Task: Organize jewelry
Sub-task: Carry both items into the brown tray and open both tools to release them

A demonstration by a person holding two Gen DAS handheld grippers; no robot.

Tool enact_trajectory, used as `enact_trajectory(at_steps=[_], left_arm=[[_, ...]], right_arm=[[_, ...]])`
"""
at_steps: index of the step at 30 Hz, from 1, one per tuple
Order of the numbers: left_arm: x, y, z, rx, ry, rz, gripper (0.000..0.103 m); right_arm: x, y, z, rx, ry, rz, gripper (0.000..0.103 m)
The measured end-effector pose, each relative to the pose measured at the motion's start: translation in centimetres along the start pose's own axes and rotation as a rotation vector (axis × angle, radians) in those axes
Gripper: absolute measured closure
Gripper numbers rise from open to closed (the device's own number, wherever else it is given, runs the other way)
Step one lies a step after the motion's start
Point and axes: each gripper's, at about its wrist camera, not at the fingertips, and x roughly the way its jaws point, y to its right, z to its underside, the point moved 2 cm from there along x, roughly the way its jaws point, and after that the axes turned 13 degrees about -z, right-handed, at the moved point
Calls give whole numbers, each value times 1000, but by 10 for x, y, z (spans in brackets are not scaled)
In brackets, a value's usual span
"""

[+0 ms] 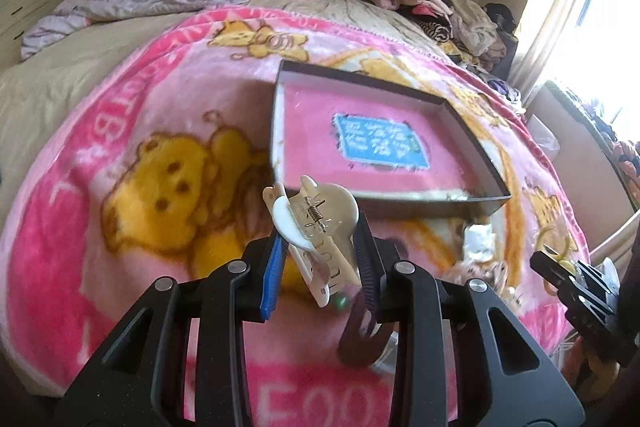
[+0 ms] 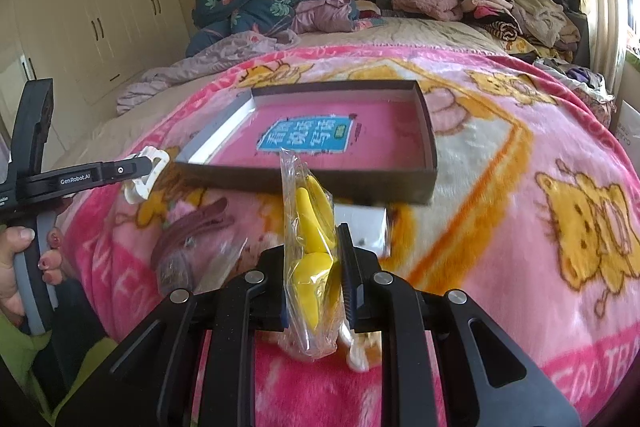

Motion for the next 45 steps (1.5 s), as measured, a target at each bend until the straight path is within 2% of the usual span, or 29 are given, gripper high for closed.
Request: enact_trajectory(at_steps=[6,12,22,33,41,45], left_arm=[[11,19,-22,21,25,5,78],[34,30,-39,14,9,17,78],[78,45,-60,43,-29,6,78],[104,45,-59,50,-71,-6,78],[104,40,-54,57,-81,-2,78],[96,37,-53,56,-75,2,70]], right_arm=[[8,10,-21,-1,22,1,85],[17,20,-44,-19,39,4,85],[57,50,-72,-14,-7,31,85],[98,88,-88,32,-58,73,85],[116,105,-87,66,-88,99,83],[119,108,-84,84,-89,105,80]])
